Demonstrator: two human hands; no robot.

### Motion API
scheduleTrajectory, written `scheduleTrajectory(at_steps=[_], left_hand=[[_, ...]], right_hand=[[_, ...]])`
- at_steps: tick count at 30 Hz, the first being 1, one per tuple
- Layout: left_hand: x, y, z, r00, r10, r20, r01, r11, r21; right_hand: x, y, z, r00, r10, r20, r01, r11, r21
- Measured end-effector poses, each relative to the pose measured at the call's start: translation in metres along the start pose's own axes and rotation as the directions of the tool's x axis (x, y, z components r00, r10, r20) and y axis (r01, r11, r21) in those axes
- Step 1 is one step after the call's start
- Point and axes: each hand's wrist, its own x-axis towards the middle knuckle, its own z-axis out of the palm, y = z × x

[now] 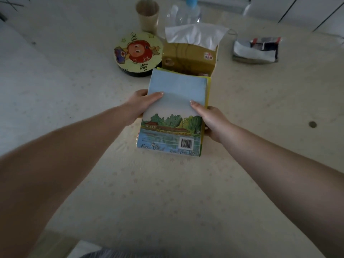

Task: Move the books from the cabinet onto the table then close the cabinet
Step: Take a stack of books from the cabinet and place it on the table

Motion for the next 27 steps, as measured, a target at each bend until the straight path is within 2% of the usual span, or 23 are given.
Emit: scheduleTrajectory(at_steps=[3,6,9,12,14,17,22,27], left_hand=[[0.002,0.001,-0.003,1.0,0.009,0.024,-0.009,0.999,0.042],[0.002,0.003,-0.004,0.999,0.045,0.018,-0.046,0.995,0.085],[0.002,0.003,0.001,0.996,0.082,-0.034,-0.077,0.988,0.13],[0.003,0.008,-0.002,0.995,0.092,-0.037,-0.08,0.966,0.247],[0.002,0.014,-0.003,0.998,0.064,-0.024,-0.054,0.957,0.286],[-0.002,0.016,0.002,0.999,0.021,-0.041,-0.01,0.969,0.248],[-0.02,-0.001,0.004,0.992,-0.035,-0.124,0.057,0.983,0.174],[-0.046,-0.025,0.005,0.988,-0.016,-0.155,0.04,0.988,0.149]], right_hand=[[0.001,0.006,0.003,0.999,-0.032,-0.029,0.032,0.999,-0.001],[0.003,0.009,0.007,0.992,-0.069,-0.107,0.062,0.996,-0.072],[-0.002,0.006,0.004,0.975,-0.126,-0.181,0.07,0.956,-0.286],[-0.005,0.0,-0.011,0.981,-0.127,-0.149,0.051,0.9,-0.433],[-0.007,-0.003,-0.017,0.988,-0.081,-0.128,0.021,0.911,-0.412],[-0.011,-0.003,-0.016,0.994,-0.002,-0.106,-0.023,0.972,-0.232],[-0.018,0.008,-0.017,0.996,-0.016,-0.09,0.0,0.984,-0.176],[-0.037,0.023,-0.021,0.996,-0.022,-0.081,0.013,0.994,-0.106]])
